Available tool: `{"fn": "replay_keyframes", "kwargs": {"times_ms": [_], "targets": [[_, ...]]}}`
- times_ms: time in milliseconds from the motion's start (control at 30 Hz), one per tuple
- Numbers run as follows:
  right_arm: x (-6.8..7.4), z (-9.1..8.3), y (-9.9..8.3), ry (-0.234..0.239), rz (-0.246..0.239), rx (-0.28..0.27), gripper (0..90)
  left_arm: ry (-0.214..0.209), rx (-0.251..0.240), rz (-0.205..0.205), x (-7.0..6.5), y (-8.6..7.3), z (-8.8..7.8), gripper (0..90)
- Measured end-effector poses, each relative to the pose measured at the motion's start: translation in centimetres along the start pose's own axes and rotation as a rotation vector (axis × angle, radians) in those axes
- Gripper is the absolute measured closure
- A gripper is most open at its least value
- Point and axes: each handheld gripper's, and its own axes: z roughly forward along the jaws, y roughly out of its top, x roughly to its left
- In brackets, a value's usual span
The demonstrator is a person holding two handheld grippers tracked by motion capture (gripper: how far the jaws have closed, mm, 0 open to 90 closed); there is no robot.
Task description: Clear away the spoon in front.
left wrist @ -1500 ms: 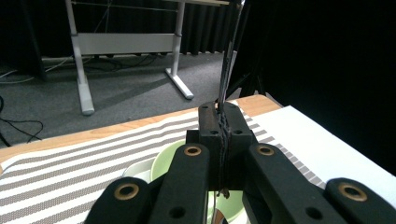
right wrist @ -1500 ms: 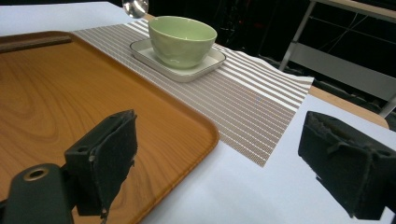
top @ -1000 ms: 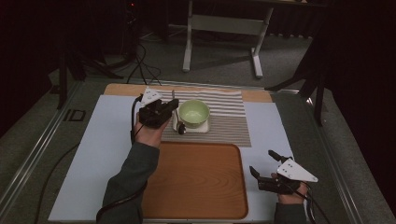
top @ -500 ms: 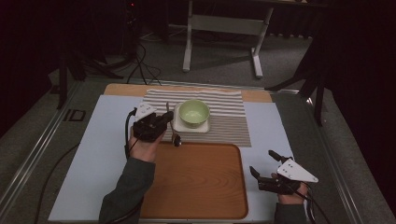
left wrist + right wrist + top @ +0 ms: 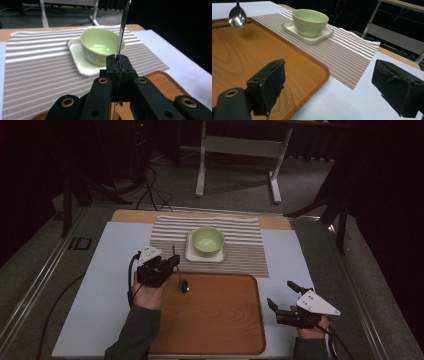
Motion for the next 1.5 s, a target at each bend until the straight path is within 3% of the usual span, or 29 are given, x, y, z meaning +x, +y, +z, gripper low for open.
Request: {"fn": "replay_keyframes", "kwargs": {"times_ms": [267,433,600,700,867,900,1000,1067,1167,1367,1500], "targets": [[0.0,0.0,0.0,0.0,0.001,-0.002,11.2,0.021,0.012,-0.05,0.5,-1.5,-1.2,89.7],[0.0,0.0,0.0,0.0,0.001,-0.002,11.2,0.033,0.039,-0.081,0.9,-2.6,-1.8,89.7],[0.1,0.1,0.0,0.004,-0.004,0.0,11.2,0.076,0.09,-0.113,1.2,-3.0,-2.6,89.8],[0.1,0.1,0.1,0.004,-0.003,0.001,11.2,0.088,0.097,-0.111,1.5,-3.0,-2.3,89.6],[0.1,0.1,0.1,0.004,-0.006,0.002,11.2,0.094,0.126,-0.077,2.3,-3.2,-0.3,88.0],[0.1,0.1,0.1,0.004,-0.005,0.002,11.2,0.085,0.161,-0.061,2.6,-3.2,0.7,86.8],[0.1,0.1,0.1,0.005,-0.005,0.003,11.2,0.082,0.178,-0.064,2.8,-3.4,1.2,86.1],[0.1,0.1,0.1,0.004,-0.005,0.003,11.2,0.051,0.233,-0.073,3.0,-4.1,2.1,85.5],[0.1,0.1,0.0,0.004,-0.004,0.003,11.2,0.013,0.289,-0.076,2.9,-5.4,2.4,84.1],[0.1,0.1,0.1,0.006,-0.004,0.002,11.2,0.007,0.356,-0.048,3.0,-6.8,2.1,83.0],[0.1,0.1,0.1,0.007,-0.004,0.002,11.2,0.018,0.353,-0.06,3.2,-7.3,1.6,82.1]]}}
